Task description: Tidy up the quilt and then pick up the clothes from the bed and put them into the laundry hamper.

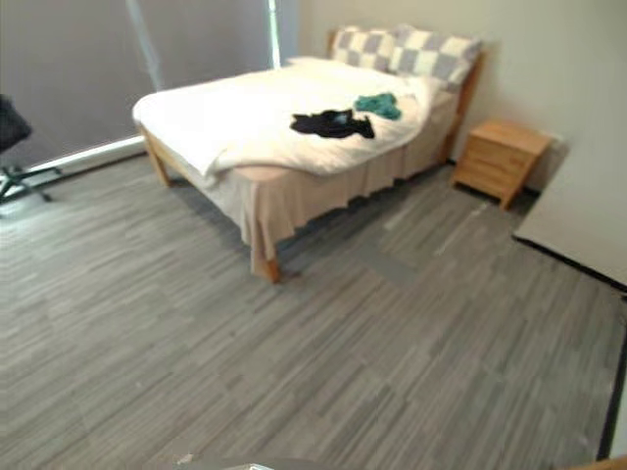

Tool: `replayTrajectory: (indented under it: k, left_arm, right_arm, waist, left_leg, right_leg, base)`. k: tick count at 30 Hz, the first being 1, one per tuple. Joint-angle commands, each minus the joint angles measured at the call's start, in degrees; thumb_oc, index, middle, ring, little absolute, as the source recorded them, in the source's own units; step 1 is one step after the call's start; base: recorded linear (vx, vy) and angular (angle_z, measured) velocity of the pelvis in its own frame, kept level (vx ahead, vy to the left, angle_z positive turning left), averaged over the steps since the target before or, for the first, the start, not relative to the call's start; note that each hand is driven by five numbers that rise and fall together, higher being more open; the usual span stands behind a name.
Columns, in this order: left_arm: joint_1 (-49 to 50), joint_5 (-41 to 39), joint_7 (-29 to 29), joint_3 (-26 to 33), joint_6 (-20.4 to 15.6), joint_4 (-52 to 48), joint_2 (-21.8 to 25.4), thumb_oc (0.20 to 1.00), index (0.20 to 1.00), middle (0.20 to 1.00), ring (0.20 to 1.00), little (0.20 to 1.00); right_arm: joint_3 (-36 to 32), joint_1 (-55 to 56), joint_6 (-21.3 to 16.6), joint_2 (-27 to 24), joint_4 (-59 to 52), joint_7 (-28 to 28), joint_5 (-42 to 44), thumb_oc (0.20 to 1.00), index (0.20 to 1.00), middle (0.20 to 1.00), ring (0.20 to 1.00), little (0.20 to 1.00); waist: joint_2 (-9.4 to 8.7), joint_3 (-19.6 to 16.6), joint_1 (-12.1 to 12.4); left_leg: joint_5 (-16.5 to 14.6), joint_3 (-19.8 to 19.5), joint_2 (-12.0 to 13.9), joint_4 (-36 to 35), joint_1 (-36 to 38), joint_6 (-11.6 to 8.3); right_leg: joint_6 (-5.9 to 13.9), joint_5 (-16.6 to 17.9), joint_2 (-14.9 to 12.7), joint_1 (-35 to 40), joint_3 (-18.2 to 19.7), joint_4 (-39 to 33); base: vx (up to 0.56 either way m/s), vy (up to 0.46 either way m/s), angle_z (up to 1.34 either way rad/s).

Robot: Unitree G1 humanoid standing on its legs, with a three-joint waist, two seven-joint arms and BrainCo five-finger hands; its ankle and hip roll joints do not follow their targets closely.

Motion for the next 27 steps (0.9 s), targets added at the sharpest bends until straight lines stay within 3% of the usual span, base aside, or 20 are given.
replayTrajectory:
  k: [1, 6, 8, 10, 11, 12, 14, 16, 17, 18, 19, 22, 23, 24, 26, 27]
  left_arm:
    - [-7.35, -1.50, 0.68, -0.62, -2.88, 2.05, -3.54, 1.000, 1.000, 1.000, 1.000, 1.000]
    - [-8.73, -0.29, 0.39, -2.09, -3.01, 1.77, -2.39, 1.000, 1.000, 1.000, 1.000, 1.000]
    - [-10.00, 0.64, -0.10, -3.55, -2.75, 1.65, -1.73, 1.000, 1.000, 1.000, 1.000, 1.000]
    - [-10.34, 1.62, -1.01, -4.51, -2.49, 1.71, -1.43, 1.000, 1.000, 1.000, 1.000, 1.000]
    - [-10.34, 1.62, -1.01, -4.51, -2.49, 1.71, -1.43, 1.000, 1.000, 1.000, 1.000, 1.000]
    - [-10.28, 1.97, -1.56, -5.09, -2.34, 1.72, -1.59, 1.000, 1.000, 1.000, 1.000, 1.000]
    - [-10.08, 2.16, -2.03, -5.20, -2.01, 1.97, -1.53, 1.000, 1.000, 1.000, 1.000, 1.000]
    - [-9.97, 2.42, -2.53, -5.33, -2.01, 1.81, -1.53, 1.000, 1.000, 1.000, 1.000, 1.000]
    - [-9.95, 2.42, -2.54, -5.35, -2.00, 1.80, -1.53, 1.000, 1.000, 1.000, 1.000, 1.000]
    - [-9.97, 3.30, -3.50, -5.71, -2.13, 1.73, -2.13, 1.000, 1.000, 1.000, 1.000, 1.000]
    - [-10.08, 3.64, -3.75, -5.61, -2.15, 2.20, -2.29, 1.000, 1.000, 1.000, 1.000, 1.000]
    - [-10.10, 4.43, -3.96, -4.80, -1.95, 3.08, -2.85, 1.000, 1.000, 1.000, 1.000, 1.000]
    - [-9.81, 5.05, -4.15, -4.96, -2.00, 3.42, -3.12, 1.000, 1.000, 1.000, 1.000, 1.000]
    - [-9.26, 5.15, -3.87, -4.37, -2.01, 3.81, -3.38, 1.000, 1.000, 1.000, 1.000, 1.000]
    - [-9.26, 5.15, -3.86, -4.37, -2.02, 3.81, -3.40, 1.000, 1.000, 1.000, 1.000, 1.000]
    - [-8.42, 2.76, -2.97, -3.11, -1.53, 2.38, -3.15, 1.000, 1.000, 1.000, 1.000, 1.000]
  right_arm:
    - [0.10, -11.72, -3.32, 3.96, 1.59, -0.76, 3.23, 1.000, 1.000, 1.000, 1.000, 1.000]
    - [-0.52, -12.94, -3.49, 3.54, 1.54, -1.48, 4.19, 1.000, 1.000, 1.000, 1.000, 1.000]
    - [-1.57, -14.27, -3.56, 2.98, 2.32, -2.23, 4.83, 1.000, 1.000, 1.000, 1.000, 1.000]
    - [-3.03, -14.53, -3.42, 2.55, 3.24, -2.60, 5.37, 1.000, 1.000, 1.000, 1.000, 1.000]
    - [-3.03, -14.53, -3.42, 2.55, 3.24, -2.59, 5.37, 1.000, 1.000, 1.000, 1.000, 1.000]
    - [-4.03, -14.68, -3.08, 1.97, 3.87, -2.65, 5.37, 1.000, 1.000, 1.000, 1.000, 1.000]
    - [-5.41, -14.53, -2.74, 1.89, 4.17, -2.64, 5.82, 1.000, 1.000, 1.000, 1.000, 1.000]
    - [-6.12, -14.27, -2.60, 2.02, 4.19, -2.86, 6.20, 1.000, 1.000, 1.000, 1.000, 1.000]
    - [-6.13, -14.25, -2.60, 2.02, 4.18, -2.86, 6.20, 1.000, 1.000, 1.000, 1.000, 1.000]
    - [-6.36, -14.29, -2.94, 1.92, 3.64, -3.06, 6.73, 1.000, 1.000, 1.000, 1.000, 1.000]
    - [-6.50, -14.47, -3.06, 1.97, 3.66, -3.05, 7.08, 1.000, 1.000, 1.000, 1.000, 1.000]
    - [-6.88, -14.05, -3.12, 1.92, 3.79, -2.82, 7.08, 1.000, 1.000, 1.000, 1.000, 1.000]
    - [-7.41, -12.66, -3.09, 1.40, 4.11, -2.82, 6.70, 1.000, 1.000, 1.000, 1.000, 1.000]
    - [-7.34, -12.29, -3.36, 1.02, 4.47, -2.75, 6.12, 1.000, 1.000, 1.000, 1.000, 1.000]
    - [-7.34, -12.28, -3.36, 1.00, 4.47, -2.75, 6.12, 1.000, 1.000, 1.000, 1.000, 1.000]
    - [-5.79, -12.40, -3.09, 0.53, 4.64, -3.16, 4.21, 1.000, 1.000, 1.000, 1.000, 1.000]
  waist:
    - [-1.59, 3.76, -0.99]
    - [-1.50, 5.48, -1.43]
    - [-1.15, 6.92, -1.58]
    - [-0.71, 7.49, -1.80]
    - [-0.70, 7.45, -1.79]
    - [0.19, 8.53, -2.56]
    - [0.69, 9.07, -3.41]
    - [0.31, 9.35, -4.02]
    - [0.43, 9.54, -4.11]
    - [0.07, 10.16, -5.35]
    - [-0.22, 9.89, -6.10]
    - [0.38, 9.13, -7.72]
    - [0.86, 8.36, -7.76]
    - [1.27, 7.82, -8.30]
    - [1.37, 7.84, -8.31]
    - [1.30, 7.87, -6.68]
  left_leg:
    - [3.58, 0.43, -2.30, -6.44, 5.68, -2.02]
    - [3.81, 0.78, -2.55, -6.44, 3.73, -1.69]
    - [3.83, 1.04, -2.30, -6.44, 2.43, -1.07]
    - [3.10, 1.49, -2.18, -6.44, 2.16, -0.27]
    - [3.10, 1.51, -2.18, -6.44, 2.12, -0.27]
    - [2.18, 2.47, -1.79, -6.44, 3.07, 0.50]
    - [0.92, 4.20, -0.80, -6.44, 5.79, 0.11]
    - [-0.41, 4.94, -0.55, -6.44, 7.95, -1.19]
    - [-0.47, 4.83, -0.38, -6.44, 8.19, -1.26]
    - [-2.41, 4.03, -0.74, -6.44, 11.00, -2.94]
    - [-3.05, 3.74, -0.84, -6.44, 11.82, -3.70]
    - [-4.72, 3.89, 0.66, -6.44, 14.75, -5.29]
    - [-1.63, 3.95, 1.70, -6.44, 17.60, -6.39]
    - [1.30, 4.96, 3.63, -1.61, 17.62, -7.57]
    - [1.26, 4.96, 3.77, -1.53, 17.63, -7.65]
    - [14.49, 1.34, 12.27, 26.73, 9.65, -8.54]
  right_leg:
    - [5.05, 6.05, -4.00, 7.48, -0.12, -10.38]
    - [5.18, 7.04, -4.30, 5.40, 0.11, -10.38]
    - [5.20, 5.52, -4.25, 0.53, 0.35, -3.02]
    - [7.52, 5.41, -4.94, -4.58, -0.13, 7.22]
    - [7.52, 5.42, -4.93, -4.63, -0.11, 7.22]
    - [10.60, 8.66, -6.70, -9.65, -1.74, 18.83]
    - [11.56, 10.85, -9.49, -13.65, -4.59, 24.59]
    - [10.60, 9.52, -12.30, -14.48, -7.26, 17.14]
    - [10.59, 9.51, -12.16, -14.04, -7.47, 16.91]
    - [9.89, 10.84, -12.44, -13.49, -8.56, 2.34]
    - [10.15, 12.48, -12.57, -14.47, -8.00, -2.91]
    - [11.29, 15.75, -12.66, -15.98, -5.99, -8.59]
    - [10.51, 16.79, -11.44, -14.50, -6.58, -7.54]
    - [8.93, 16.67, -9.36, -12.90, -6.29, -8.00]
    - [8.88, 16.68, -9.24, -12.82, -6.36, -8.08]
    - [2.93, 12.55, -3.69, -5.42, -7.35, -8.75]
  base:
    - [-0.01, 0.011, 0.07]
    - [-0.01, 0.026, -0.12]
    - [-0.05, 0.051, -0.06]
    - [0.01, 0.062, -0.20]
    - [0.08, 0.102, -0.16]
    - [0.13, 0.084, -0.18]
    - [0.28, 0.021, -0.34]
    - [0.34, -0.101, -0.23]
    - [0.48, -0.200, 0.01]
    - [0.50, -0.220, -0.09]
    - [0.51, -0.217, -0.08]
    - [0.54, -0.211, 0.02]
    - [0.78, -0.359, 0.06]
    - [0.58, -0.277, 0.00]
    - [0.43, -0.323, -0.19]
    - [0.65, -0.526, -0.37]
